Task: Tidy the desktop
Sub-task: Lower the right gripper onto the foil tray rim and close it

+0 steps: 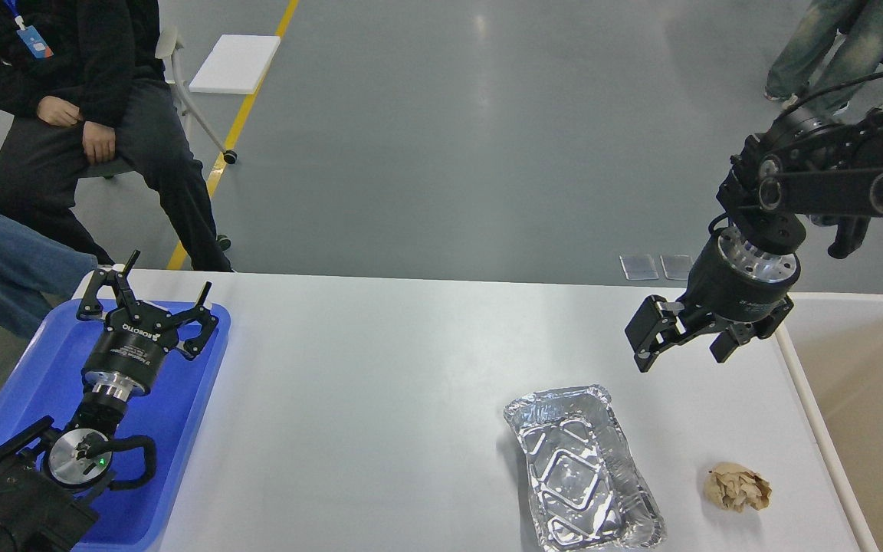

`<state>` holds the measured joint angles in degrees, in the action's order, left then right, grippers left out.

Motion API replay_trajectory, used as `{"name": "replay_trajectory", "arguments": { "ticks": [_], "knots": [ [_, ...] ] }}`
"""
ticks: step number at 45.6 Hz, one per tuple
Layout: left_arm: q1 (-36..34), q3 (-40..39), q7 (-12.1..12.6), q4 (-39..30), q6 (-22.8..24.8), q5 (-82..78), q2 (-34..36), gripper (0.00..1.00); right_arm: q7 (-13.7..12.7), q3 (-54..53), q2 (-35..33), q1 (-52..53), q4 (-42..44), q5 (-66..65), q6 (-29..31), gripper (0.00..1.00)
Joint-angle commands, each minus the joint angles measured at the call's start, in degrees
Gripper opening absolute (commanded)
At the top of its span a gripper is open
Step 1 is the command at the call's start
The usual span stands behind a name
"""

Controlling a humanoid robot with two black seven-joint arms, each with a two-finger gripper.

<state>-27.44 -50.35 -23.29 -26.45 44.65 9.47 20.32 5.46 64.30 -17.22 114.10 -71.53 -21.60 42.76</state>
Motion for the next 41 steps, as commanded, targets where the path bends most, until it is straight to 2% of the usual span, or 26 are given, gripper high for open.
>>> {"name": "replay_trajectory", "arguments": {
  "ticks": [1,15,25,33,41],
  "knots": [
    [0.0,0.0,0.0,0.0,0.0,0.0,0.0,0.99,0.0,-3.3,1.7,-5.2,0.1,-3.7,-3.8,0.97],
    [0.0,0.0,0.0,0.0,0.0,0.0,0.0,0.99,0.0,-3.7,1.8,-11.8,-0.5,-3.5,-16.0,0.96],
    [-0.1,0.0,0.0,0.0,0.0,0.0,0.0,0.99,-0.1,-3.5,3.6,-17.9,-0.3,-4.1,-18.3,0.97],
    [0.0,0.0,0.0,0.0,0.0,0.0,0.0,0.99,-0.1,-3.7,3.9,-22.0,0.3,-4.1,-24.0,0.99],
    [0.0,0.0,0.0,0.0,0.0,0.0,0.0,0.99,-0.1,-3.5,3.9,-23.1,0.9,-3.6,-26.3,0.99]
  ]
}}
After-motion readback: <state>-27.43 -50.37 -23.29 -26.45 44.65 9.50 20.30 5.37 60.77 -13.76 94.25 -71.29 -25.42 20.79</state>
